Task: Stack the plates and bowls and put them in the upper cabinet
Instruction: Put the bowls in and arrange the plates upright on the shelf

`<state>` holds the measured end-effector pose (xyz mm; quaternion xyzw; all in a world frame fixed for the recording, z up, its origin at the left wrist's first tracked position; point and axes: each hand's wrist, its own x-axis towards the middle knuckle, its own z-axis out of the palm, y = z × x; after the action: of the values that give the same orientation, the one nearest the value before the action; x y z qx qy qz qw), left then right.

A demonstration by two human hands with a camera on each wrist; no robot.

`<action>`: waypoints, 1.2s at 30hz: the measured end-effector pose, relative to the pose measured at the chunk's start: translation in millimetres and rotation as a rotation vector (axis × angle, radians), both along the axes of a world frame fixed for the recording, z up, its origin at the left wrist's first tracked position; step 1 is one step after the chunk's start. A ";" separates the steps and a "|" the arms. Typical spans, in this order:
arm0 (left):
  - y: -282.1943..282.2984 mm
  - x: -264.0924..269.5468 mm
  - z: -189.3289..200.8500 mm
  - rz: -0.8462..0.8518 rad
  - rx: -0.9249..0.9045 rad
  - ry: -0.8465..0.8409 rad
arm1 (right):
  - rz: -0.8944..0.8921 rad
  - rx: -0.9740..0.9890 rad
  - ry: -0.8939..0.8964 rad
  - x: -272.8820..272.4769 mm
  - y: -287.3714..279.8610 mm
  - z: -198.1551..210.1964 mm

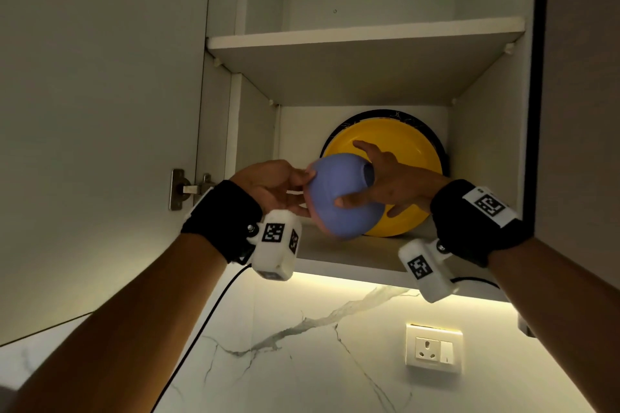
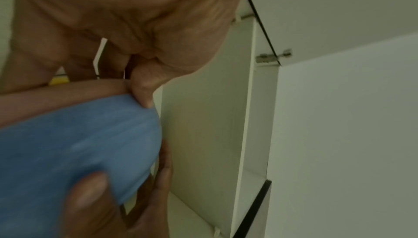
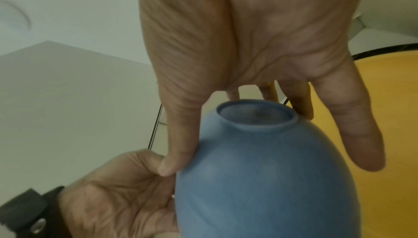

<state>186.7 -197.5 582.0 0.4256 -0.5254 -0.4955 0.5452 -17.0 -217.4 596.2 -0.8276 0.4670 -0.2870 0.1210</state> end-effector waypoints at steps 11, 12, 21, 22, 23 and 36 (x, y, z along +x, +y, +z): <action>2.1 14.0 -25.1 -0.035 0.135 0.166 | 0.008 0.111 0.071 24.0 -3.6 -6.0; 1.6 16.1 -26.3 -0.032 0.142 0.179 | 0.007 0.115 0.079 25.9 -3.6 -5.4; 4.6 27.6 -39.0 -0.039 0.189 0.302 | 0.024 0.126 0.206 46.0 -4.5 2.7; 4.1 29.3 -40.7 -0.038 0.198 0.311 | 0.027 0.119 0.230 48.4 -4.7 3.7; 3.0 31.4 -42.4 -0.032 0.201 0.312 | 0.029 0.112 0.256 51.0 -5.1 4.9; -0.1 44.3 -58.5 0.164 0.206 0.228 | 0.005 0.103 0.409 74.3 -8.3 5.1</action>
<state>231.1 -197.7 523.5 0.4617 -0.3700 -0.5458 0.5934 57.3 -225.7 601.3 -0.8624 0.4940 -0.0884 0.0664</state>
